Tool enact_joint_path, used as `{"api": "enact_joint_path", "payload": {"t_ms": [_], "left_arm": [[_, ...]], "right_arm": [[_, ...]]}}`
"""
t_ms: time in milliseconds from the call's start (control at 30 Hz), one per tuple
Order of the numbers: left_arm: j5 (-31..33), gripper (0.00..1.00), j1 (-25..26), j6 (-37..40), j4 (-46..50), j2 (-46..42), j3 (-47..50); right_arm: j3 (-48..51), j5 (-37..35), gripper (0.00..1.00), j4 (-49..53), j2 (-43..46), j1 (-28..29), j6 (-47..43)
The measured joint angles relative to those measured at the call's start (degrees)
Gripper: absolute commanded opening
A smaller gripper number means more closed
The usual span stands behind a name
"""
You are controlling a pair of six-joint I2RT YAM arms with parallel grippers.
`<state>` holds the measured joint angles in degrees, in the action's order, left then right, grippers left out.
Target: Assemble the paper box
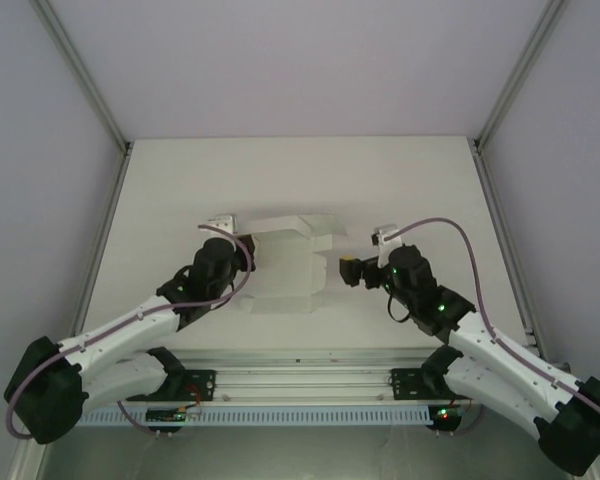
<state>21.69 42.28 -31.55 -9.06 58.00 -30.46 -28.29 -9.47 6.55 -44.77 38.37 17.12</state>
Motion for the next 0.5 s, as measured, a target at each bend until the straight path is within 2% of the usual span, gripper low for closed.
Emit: {"api": "enact_joint_path", "payload": {"t_ms": [133, 300, 500], "left_arm": [[-1.25, 0.0, -0.17, 0.7, 0.07, -0.61, 1.05], [-3.39, 0.0, -0.17, 1.64, 0.09, -0.59, 1.68], [-3.72, 0.0, -0.42, 1.9, 0.35, -0.57, 1.79]], "right_arm": [[1.46, 0.22, 1.0, -1.27, -1.66, -1.25, 0.72], [1.4, -0.63, 0.99, -10.32, -6.88, -1.55, 0.17], [-0.17, 6.08, 1.0, -20.28, -13.62, -1.51, -0.79]]}}
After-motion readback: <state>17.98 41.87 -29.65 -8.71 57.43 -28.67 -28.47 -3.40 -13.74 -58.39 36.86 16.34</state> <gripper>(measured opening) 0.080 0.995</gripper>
